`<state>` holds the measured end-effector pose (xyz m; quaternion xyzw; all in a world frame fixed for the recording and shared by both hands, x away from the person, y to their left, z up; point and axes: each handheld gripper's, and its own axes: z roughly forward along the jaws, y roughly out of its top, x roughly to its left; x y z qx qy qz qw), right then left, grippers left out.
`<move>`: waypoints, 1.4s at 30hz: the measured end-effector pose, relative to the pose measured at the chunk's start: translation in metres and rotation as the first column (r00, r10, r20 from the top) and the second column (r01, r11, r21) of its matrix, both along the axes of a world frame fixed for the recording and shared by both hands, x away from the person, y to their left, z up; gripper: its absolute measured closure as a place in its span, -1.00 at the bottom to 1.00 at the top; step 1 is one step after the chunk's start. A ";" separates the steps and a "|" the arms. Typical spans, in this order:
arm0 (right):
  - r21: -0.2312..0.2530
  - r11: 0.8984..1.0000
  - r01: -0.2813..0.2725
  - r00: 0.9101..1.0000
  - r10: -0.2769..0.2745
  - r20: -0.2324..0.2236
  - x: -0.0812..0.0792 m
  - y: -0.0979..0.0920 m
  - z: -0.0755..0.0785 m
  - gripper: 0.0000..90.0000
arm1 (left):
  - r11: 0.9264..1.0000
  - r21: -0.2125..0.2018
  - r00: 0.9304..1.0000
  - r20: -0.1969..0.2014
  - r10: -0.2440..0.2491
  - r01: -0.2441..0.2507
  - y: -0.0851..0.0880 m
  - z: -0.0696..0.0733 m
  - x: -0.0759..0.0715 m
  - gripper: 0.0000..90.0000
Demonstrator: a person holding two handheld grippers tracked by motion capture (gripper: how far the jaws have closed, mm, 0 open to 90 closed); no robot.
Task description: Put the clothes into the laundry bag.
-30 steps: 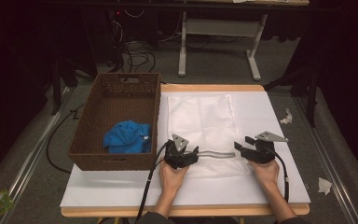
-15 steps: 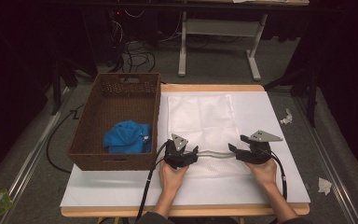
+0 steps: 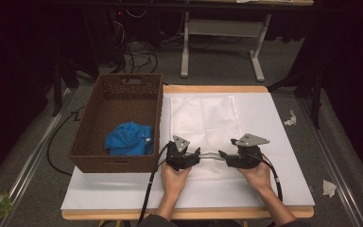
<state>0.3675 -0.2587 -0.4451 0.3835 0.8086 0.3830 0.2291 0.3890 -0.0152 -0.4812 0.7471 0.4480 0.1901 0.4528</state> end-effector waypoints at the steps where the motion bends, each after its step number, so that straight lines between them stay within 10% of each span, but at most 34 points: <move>1: 0.000 1.000 0.000 1.000 0.000 0.000 0.000 0.000 0.000 -0.30 | 1.000 0.000 1.000 0.000 0.000 0.000 0.000 0.000 0.000 -0.36; 14: -0.067 0.995 -0.069 0.997 0.066 -0.040 0.003 0.037 -0.010 -0.31 | 1.000 -0.018 1.000 -0.006 0.004 -0.004 0.002 0.000 0.001 -0.36; 42: -0.151 0.988 0.010 0.996 -0.023 -0.081 0.016 0.028 -0.027 -0.31 | 1.000 -0.010 1.000 -0.005 0.003 -0.003 0.001 0.000 0.001 -0.36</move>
